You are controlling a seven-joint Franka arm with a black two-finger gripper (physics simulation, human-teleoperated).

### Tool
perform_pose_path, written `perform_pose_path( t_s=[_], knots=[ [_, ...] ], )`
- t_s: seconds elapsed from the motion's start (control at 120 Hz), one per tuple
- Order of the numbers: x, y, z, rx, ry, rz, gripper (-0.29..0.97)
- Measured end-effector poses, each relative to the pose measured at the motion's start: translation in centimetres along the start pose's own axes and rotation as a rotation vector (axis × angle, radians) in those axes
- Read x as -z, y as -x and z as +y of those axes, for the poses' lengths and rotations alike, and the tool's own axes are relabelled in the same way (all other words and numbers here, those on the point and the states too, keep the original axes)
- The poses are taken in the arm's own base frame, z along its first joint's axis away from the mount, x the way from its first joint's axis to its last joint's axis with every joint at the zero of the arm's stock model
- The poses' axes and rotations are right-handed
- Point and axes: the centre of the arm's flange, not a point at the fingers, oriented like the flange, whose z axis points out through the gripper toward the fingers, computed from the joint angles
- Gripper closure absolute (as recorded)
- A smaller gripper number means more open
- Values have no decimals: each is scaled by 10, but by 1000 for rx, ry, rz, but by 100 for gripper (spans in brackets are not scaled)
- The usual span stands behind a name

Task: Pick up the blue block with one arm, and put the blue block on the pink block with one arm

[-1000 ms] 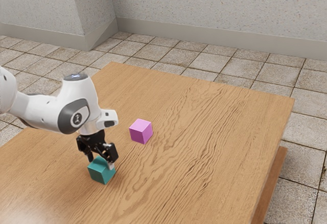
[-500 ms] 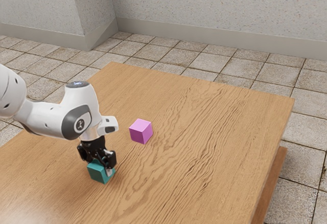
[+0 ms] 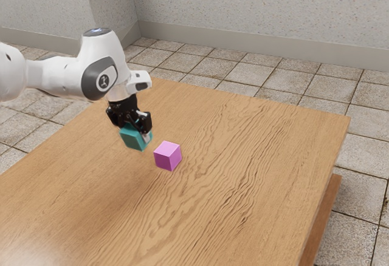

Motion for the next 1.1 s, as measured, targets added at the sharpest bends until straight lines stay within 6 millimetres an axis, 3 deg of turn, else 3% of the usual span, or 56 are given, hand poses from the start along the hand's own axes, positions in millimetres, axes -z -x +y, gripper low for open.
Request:
perform_pose_path(
  t_s=[0.2, 0.383, 0.55, 0.692, 0.808, 0.958, 1.1],
  knots=[
    [-6, -72, -7, -12, -41, -80, 34],
    [-30, -108, -5, -26, -41, -150, 35],
    [-57, -107, -3, -29, -5, -216, 35],
    [-65, -107, 10, -50, 31, -219, 36],
    [-78, -108, 12, -56, 45, -227, 36],
    [-78, -113, 13, -72, 50, -213, 35],
    [-79, -115, 13, -85, 57, -209, 19]
  ],
)
